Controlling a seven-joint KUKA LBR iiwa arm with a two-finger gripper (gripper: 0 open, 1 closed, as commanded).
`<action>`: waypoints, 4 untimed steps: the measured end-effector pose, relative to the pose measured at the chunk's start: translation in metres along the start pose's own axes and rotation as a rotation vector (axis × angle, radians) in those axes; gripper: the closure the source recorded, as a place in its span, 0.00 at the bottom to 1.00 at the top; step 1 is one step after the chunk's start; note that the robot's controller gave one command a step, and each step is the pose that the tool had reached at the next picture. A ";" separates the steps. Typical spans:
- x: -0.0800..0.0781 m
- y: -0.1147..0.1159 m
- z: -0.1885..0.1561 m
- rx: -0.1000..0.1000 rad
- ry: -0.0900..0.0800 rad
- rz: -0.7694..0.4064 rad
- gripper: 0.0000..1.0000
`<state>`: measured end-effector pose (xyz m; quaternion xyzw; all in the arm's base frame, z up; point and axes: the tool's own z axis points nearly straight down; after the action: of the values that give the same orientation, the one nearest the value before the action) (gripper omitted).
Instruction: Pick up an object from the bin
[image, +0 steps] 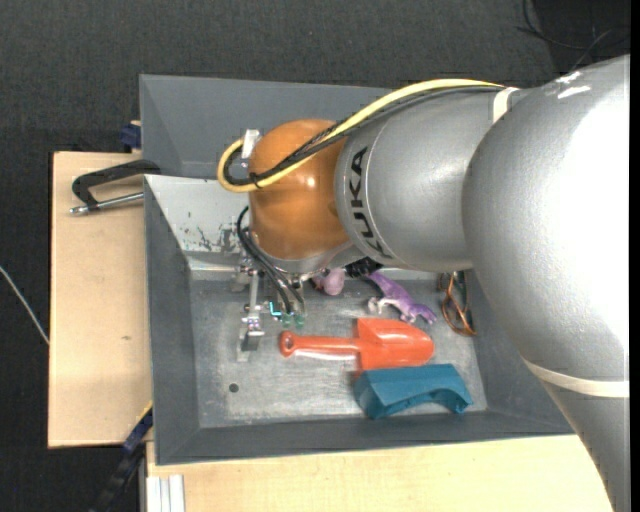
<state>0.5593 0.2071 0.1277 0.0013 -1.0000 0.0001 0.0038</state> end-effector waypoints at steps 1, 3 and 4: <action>-0.002 -0.001 -0.004 -0.002 -0.008 0.001 0.00; 0.001 -0.034 0.006 0.000 -0.008 -0.005 0.00; -0.002 -0.076 -0.016 -0.003 -0.009 0.111 0.00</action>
Offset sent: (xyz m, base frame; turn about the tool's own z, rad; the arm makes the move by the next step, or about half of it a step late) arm -0.0175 -0.0835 0.0404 -0.1249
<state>0.5620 0.1314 0.1435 -0.0544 -0.9985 -0.0012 -0.0009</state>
